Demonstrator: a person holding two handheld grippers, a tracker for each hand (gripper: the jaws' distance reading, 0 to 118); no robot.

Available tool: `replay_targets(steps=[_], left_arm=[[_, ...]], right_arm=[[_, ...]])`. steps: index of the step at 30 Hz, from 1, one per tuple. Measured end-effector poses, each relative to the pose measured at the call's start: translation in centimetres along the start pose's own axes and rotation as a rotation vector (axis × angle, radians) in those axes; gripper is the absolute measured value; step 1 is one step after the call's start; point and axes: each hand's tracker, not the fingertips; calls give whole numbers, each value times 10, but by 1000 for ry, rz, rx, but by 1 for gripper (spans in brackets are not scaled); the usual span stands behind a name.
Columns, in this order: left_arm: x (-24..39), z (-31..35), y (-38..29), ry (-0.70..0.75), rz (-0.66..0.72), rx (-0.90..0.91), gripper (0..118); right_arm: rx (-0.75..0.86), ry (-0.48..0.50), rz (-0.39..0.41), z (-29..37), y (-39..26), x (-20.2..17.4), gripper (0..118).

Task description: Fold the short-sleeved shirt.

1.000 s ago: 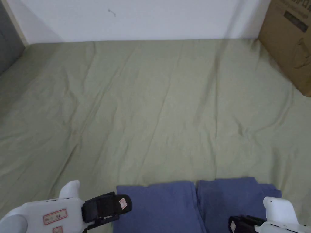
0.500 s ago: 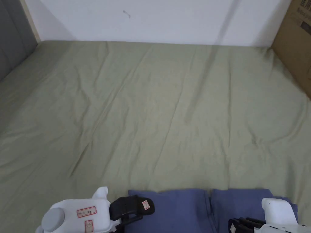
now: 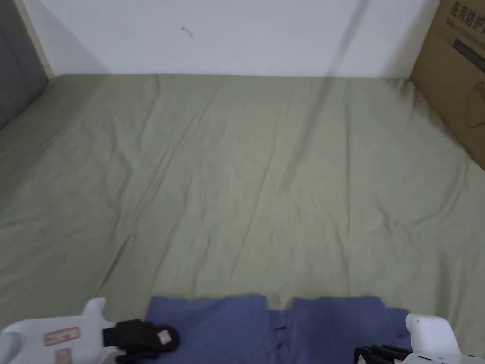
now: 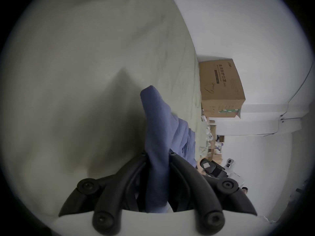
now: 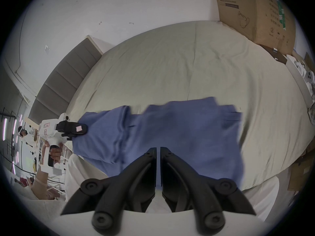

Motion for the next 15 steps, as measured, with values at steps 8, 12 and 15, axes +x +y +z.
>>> replay_targets(steps=[8,12,15], left_arm=[[27,88,30,266,-64,150,11],[76,85,14,311,-100,170,11],[121,71,-2,291,-142,157,11]], right_arm=[[12,6,-45,2,-5,17,5],[19,8,-74,2,-10,25,5],[33,17,-118,2,-12,34,5]])
